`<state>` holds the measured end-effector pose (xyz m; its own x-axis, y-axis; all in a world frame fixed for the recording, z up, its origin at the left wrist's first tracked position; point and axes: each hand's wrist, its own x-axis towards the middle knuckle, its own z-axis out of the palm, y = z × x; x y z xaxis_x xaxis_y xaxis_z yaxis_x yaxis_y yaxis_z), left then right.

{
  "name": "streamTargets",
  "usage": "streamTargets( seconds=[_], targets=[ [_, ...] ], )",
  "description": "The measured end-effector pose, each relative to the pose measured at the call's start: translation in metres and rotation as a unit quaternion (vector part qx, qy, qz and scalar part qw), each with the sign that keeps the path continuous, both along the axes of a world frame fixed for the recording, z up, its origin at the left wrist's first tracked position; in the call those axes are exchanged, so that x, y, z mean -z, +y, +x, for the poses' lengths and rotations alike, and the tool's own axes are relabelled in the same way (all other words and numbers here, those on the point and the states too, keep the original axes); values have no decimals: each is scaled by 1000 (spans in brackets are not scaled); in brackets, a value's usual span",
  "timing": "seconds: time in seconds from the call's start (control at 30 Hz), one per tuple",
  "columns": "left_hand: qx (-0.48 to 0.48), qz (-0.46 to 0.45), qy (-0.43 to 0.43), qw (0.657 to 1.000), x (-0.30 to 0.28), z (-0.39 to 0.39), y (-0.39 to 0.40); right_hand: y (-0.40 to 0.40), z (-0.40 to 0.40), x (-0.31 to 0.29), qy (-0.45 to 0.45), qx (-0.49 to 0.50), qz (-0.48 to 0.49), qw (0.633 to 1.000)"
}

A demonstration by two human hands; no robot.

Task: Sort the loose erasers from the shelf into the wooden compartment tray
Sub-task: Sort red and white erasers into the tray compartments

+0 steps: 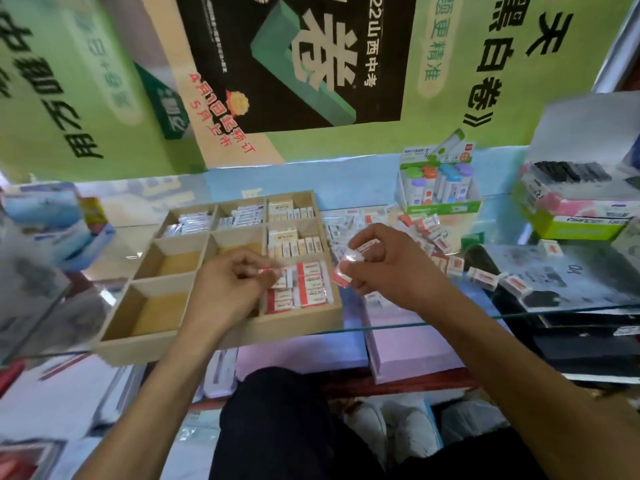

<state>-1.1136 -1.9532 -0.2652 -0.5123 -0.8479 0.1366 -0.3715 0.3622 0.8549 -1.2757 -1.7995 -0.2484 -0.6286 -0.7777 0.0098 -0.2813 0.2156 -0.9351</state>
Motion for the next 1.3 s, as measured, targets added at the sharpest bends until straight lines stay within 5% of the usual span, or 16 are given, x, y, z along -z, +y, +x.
streamTargets(
  seconds=[0.2,0.6,0.93,1.3],
  targets=[
    [35,-18,-45,998,8,-7,-14,-10,4,8,41,-1,21,999],
    [110,-190,-137,966,0,-2,-16,-4,5,11,30,7,18,999],
    [195,-337,-317,865,-24,-5,-17,-4,8,9,39,12,21,999],
    [176,-305,-242,904,-5,0,-19,-18,29,2,-96,21,-28,995]
  ],
)
